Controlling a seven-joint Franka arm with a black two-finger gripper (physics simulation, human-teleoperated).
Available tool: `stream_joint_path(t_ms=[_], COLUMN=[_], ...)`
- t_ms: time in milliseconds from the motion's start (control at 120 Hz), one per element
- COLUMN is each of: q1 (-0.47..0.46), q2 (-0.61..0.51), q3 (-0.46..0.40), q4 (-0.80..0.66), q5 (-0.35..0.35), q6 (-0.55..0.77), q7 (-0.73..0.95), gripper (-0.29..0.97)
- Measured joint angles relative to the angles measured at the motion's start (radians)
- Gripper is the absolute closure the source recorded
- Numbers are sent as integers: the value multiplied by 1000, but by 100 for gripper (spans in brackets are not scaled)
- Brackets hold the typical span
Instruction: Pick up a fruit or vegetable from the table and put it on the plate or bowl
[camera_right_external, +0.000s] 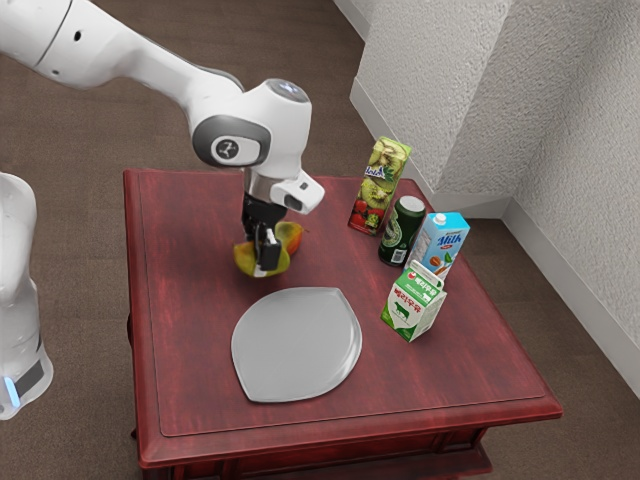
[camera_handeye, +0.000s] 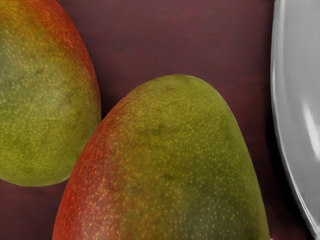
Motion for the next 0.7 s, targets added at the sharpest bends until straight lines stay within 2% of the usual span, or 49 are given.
stream_joint_path(t_ms=[433, 700], q1=[-56, -104], q2=[-23, -42], q3=[-11, -83], q4=[70, 111], q5=[7, 10], q6=[4, 15], q7=[-11, -26], gripper=[32, 33])
